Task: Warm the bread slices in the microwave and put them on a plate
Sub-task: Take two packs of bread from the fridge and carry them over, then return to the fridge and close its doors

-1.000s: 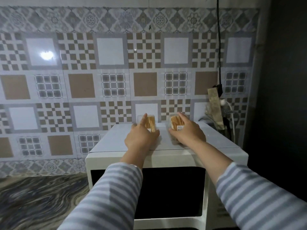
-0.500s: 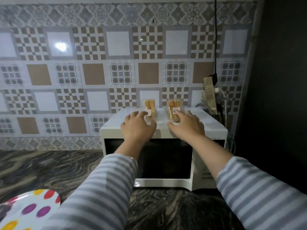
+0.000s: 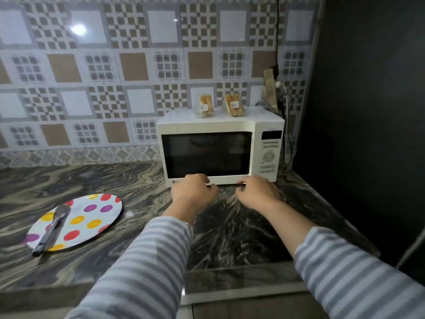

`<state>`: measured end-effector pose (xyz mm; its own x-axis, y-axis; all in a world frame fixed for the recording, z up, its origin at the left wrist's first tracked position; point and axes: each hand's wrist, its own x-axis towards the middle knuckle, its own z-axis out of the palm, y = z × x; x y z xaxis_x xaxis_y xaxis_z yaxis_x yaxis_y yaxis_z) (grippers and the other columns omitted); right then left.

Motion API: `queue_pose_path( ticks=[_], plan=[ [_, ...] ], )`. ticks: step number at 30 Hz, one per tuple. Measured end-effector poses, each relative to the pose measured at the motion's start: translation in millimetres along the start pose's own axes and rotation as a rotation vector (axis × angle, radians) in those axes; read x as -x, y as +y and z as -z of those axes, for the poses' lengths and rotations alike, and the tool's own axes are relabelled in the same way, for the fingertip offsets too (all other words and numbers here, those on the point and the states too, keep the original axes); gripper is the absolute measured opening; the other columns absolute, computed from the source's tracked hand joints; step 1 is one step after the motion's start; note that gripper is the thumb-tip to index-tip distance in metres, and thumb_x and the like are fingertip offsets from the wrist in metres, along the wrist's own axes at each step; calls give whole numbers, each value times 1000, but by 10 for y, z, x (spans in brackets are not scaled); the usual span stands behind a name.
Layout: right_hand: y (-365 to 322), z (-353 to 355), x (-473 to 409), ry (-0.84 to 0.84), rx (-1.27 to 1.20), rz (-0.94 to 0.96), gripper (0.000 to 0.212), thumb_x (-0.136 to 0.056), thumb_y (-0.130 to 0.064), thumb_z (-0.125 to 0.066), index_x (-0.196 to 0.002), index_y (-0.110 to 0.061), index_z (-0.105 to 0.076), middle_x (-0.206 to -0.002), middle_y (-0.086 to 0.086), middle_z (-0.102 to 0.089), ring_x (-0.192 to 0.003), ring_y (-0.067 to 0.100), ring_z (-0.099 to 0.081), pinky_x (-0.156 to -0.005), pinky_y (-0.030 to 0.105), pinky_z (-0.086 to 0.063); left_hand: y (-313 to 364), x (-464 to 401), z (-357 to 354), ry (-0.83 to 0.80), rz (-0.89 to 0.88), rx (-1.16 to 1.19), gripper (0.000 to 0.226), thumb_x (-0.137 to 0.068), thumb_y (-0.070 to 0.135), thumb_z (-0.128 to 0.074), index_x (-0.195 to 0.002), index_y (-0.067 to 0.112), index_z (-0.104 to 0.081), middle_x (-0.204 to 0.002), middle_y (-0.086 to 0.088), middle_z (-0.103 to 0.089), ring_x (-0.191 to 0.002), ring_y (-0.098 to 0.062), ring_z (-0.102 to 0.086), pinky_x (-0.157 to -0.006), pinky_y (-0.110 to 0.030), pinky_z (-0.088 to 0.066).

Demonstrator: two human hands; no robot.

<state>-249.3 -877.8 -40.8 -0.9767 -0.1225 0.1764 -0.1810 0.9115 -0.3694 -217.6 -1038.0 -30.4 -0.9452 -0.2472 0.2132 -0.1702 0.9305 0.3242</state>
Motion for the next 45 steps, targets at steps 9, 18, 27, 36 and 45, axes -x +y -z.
queue_pose_path(
  ticks=[9,18,27,36,45],
  plan=[
    [163,-388,1808,-105,0,-210,26,-91,-38,-52,-113,-34,-64,-117,-2,-66,-107,25,-62,-84,32,-50,-338,1679,-287,-250,-91,11,33,-86,47,-49,-107,29,-67,-108,-1,-68,-99,-27,-64,-83,-36,-53],
    [958,-293,3390,-412,-90,-453,29,-95,-28,-46,-116,-18,-65,-117,4,-62,-104,25,-60,-92,37,-51,239,3003,-805,-539,-236,-14,44,-80,45,-49,-114,21,-64,-116,-4,-66,-108,-27,-63,-87,-35,-51],
    [2417,467,4669,-257,-58,-705,34,-94,-28,-45,-121,-12,-60,-125,8,-58,-115,30,-56,-88,32,-46,1864,4123,-1062,-646,-579,-11,30,-91,40,-44,-110,27,-64,-112,2,-64,-102,-22,-60,-75,-30,-43],
    [4098,1478,6350,-144,-5,-1022,39,-93,-32,-47,-130,-19,-55,-138,4,-51,-127,25,-47,-101,36,-44,3891,5641,-1570,-778,-891,38,37,-91,45,-43,-119,29,-60,-132,0,-56,-119,-25,-53,-98,-34,-44],
    [5347,2017,7474,-55,-36,-1242,40,-92,-27,-47,-130,-18,-56,-138,5,-52,-126,24,-48,-101,34,-43,5390,6698,-1974,-859,-1042,11,42,-90,47,-42,-128,33,-53,-137,5,-52,-124,-19,-49,-98,-32,-41]
  ],
)
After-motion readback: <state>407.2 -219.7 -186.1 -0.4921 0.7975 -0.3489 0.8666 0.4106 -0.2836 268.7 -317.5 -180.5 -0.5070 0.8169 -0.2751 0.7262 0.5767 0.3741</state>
